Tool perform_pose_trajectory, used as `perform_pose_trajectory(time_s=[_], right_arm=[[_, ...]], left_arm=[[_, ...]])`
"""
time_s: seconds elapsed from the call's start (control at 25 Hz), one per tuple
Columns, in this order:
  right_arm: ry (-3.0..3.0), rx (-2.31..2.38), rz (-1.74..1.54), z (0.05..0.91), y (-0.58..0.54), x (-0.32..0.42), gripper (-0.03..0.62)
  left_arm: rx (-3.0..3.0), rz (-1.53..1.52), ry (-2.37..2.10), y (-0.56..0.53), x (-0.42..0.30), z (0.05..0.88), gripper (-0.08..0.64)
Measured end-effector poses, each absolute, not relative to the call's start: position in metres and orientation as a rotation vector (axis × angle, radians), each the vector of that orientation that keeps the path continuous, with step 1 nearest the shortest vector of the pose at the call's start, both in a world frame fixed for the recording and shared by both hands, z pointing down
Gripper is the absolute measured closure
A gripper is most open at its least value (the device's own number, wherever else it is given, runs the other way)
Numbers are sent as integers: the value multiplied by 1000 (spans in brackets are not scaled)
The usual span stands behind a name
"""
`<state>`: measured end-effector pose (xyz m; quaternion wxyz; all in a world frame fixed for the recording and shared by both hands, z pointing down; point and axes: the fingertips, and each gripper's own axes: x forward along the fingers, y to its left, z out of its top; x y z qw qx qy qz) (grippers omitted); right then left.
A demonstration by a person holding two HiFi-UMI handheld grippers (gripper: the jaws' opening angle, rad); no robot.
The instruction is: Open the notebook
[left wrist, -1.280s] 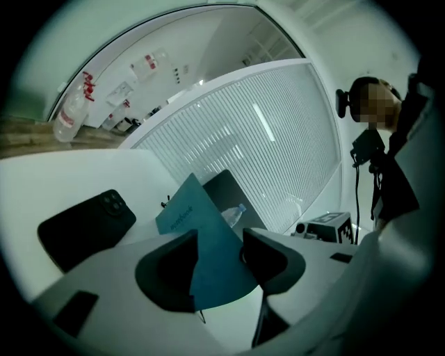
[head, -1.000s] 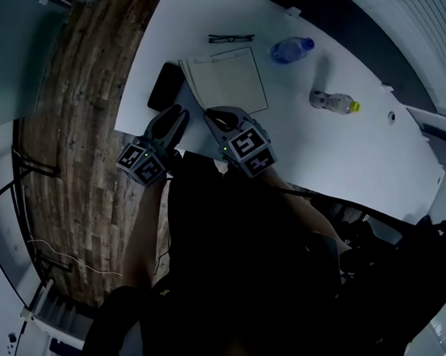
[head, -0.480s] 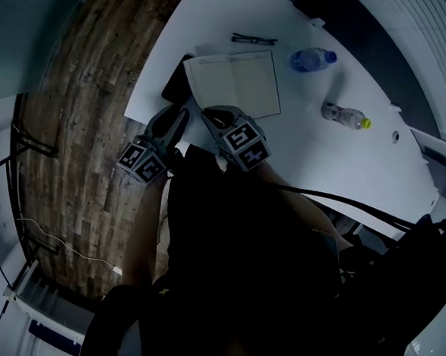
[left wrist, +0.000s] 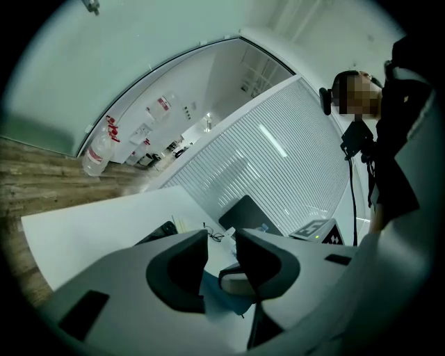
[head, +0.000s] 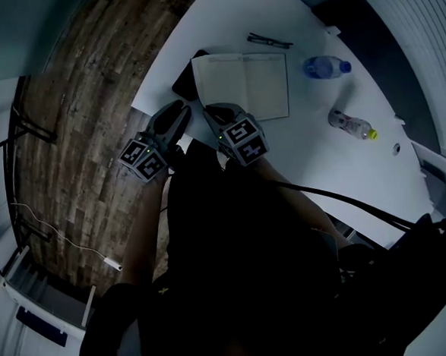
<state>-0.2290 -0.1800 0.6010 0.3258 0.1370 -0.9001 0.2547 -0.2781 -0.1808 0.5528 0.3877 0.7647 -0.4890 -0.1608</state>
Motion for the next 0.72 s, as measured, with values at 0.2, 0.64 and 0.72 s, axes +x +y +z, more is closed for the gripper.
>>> perform_pose_trajectory(time_s=[0.2, 0.64, 0.72], right_arm=[[-2353, 376, 719, 608, -180, -232, 554], [-2355, 371, 759, 617, -175, -234, 554], [-2359, 368, 774, 617, -175, -234, 554]], left_arm=[[1926, -421, -1251, -178, -281, 553, 422], [1916, -425, -1251, -169, -279, 560, 422], [1909, -430, -1256, -168, -278, 559, 422]])
